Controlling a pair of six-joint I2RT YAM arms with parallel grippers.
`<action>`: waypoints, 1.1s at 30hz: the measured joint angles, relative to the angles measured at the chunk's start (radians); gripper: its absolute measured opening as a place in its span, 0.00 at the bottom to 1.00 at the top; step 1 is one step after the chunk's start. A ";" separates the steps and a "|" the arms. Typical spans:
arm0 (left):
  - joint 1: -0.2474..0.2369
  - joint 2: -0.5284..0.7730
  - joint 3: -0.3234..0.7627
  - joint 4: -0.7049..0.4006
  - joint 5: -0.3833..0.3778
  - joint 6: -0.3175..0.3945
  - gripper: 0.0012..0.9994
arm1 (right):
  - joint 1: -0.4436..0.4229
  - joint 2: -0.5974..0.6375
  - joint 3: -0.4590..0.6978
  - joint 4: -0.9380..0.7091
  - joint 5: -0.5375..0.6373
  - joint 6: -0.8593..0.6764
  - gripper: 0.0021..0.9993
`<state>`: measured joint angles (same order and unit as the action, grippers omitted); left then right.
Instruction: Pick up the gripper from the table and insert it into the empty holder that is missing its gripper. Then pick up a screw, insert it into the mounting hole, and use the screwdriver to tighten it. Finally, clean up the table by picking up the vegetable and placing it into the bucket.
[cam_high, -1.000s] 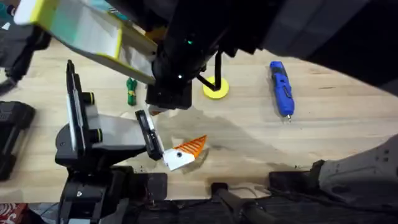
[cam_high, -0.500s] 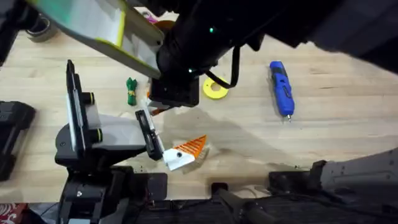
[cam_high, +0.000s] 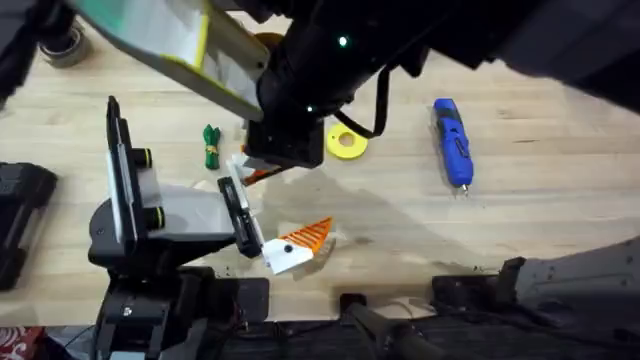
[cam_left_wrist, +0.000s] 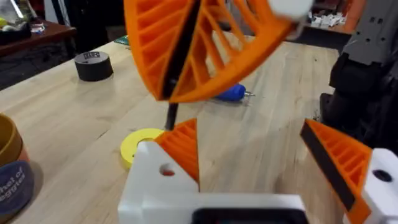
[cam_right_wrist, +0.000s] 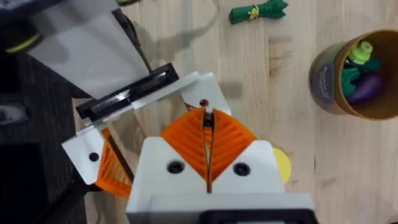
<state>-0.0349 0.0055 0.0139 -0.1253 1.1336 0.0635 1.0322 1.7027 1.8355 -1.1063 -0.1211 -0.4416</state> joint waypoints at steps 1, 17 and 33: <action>0.000 0.000 0.000 0.000 0.000 0.000 0.99 | -0.001 0.000 0.000 -0.003 0.000 0.000 0.00; 0.000 0.000 0.000 0.000 0.000 0.000 0.99 | -0.004 0.006 0.000 0.000 0.000 0.019 0.00; 0.000 0.000 0.000 0.000 0.000 0.000 0.99 | -0.001 0.019 -0.003 0.003 -0.019 0.023 0.00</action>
<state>-0.0349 0.0055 0.0139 -0.1253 1.1336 0.0635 1.0313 1.7218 1.8321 -1.1030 -0.1398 -0.4191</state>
